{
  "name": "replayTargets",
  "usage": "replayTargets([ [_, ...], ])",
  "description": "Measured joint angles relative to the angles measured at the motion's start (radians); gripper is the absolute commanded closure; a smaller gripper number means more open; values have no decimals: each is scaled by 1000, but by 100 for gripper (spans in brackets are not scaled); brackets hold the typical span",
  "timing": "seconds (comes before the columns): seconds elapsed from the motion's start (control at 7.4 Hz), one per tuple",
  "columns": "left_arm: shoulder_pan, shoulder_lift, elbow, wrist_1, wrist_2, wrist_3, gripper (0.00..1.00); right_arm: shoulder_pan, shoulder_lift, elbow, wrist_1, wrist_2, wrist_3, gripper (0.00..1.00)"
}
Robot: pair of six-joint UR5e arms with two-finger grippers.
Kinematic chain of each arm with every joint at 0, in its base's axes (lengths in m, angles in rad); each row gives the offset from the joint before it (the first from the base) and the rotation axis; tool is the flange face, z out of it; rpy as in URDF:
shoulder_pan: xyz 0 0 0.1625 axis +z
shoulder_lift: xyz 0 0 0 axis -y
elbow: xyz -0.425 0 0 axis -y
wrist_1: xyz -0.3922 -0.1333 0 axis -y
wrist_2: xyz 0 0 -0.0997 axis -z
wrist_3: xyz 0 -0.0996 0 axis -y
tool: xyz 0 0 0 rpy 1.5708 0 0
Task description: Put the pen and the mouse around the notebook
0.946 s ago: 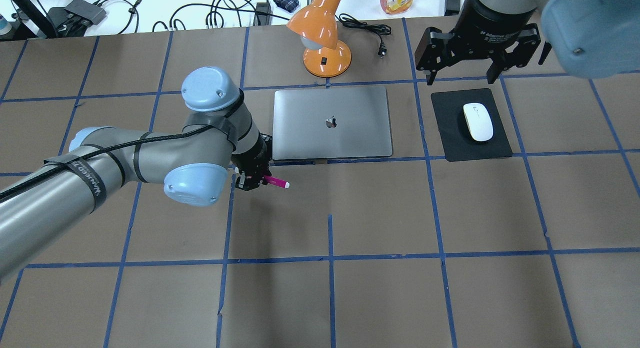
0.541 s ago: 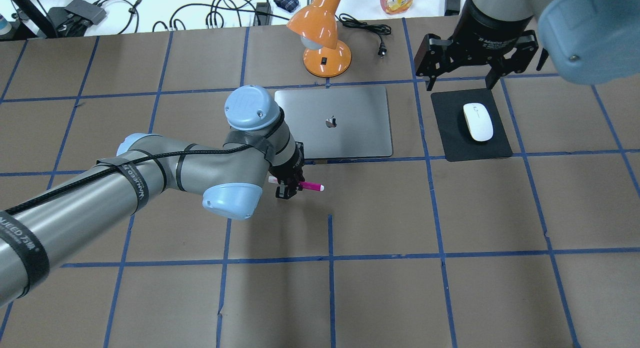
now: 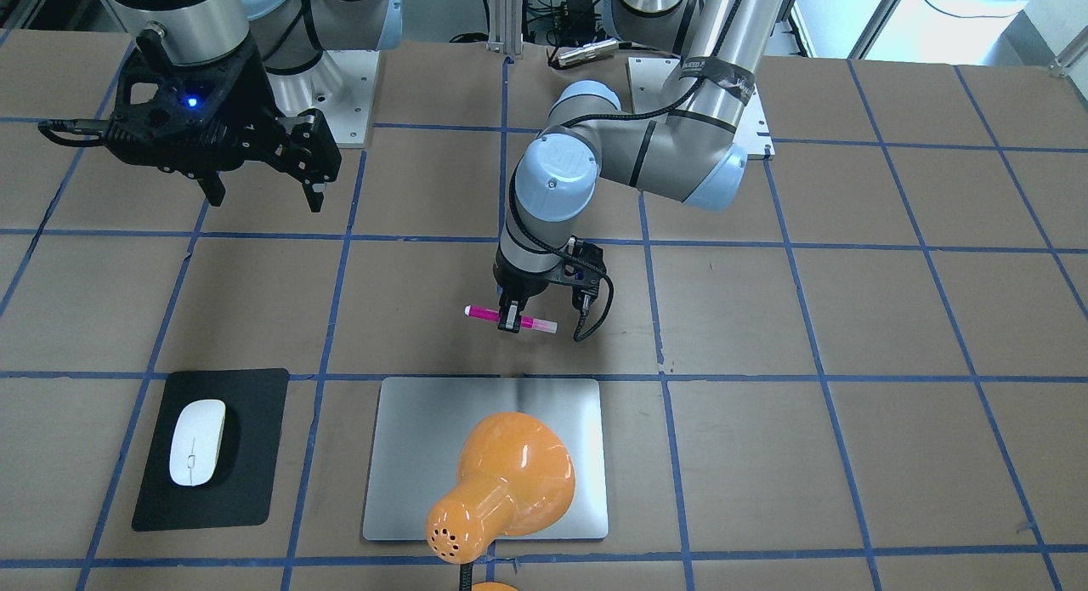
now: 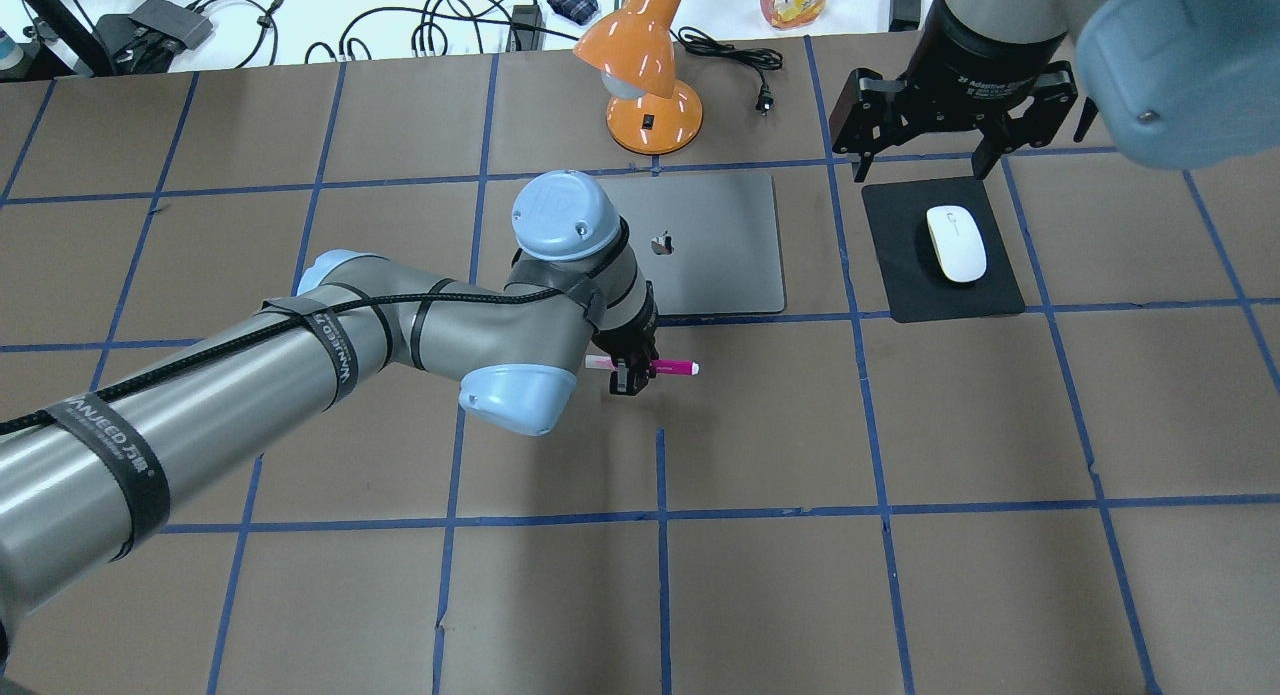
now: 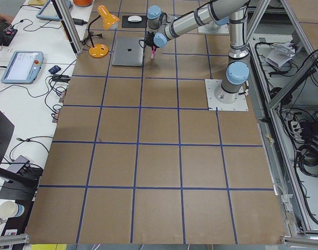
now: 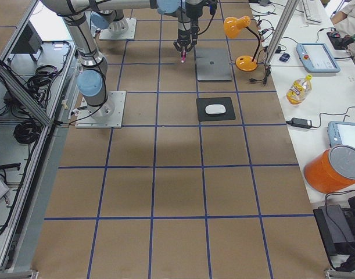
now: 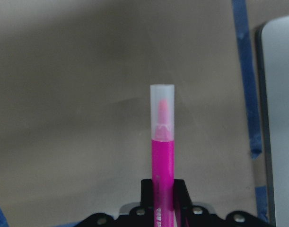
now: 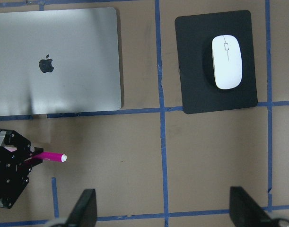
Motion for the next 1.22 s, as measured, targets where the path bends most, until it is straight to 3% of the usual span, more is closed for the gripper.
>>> replayTargets([
  [0.27,-8,-23,11,2,2,-23,100,-1,0,0,0,0,-1,0],
  [0.41,-10,-31,14,2,1,-32,77,-1,1,0,0,0,-1,0],
  [0.54,-12,-37,17,2,1,-36,1,-1,1,0,0,0,-1,0],
  [0.95,-12,-40,19,4,-11,-29,0,0,1,0,-1,0,0,0],
  [1.22,0,-15,23,4,-25,123,0,-1,2,0,0,0,-1,0],
])
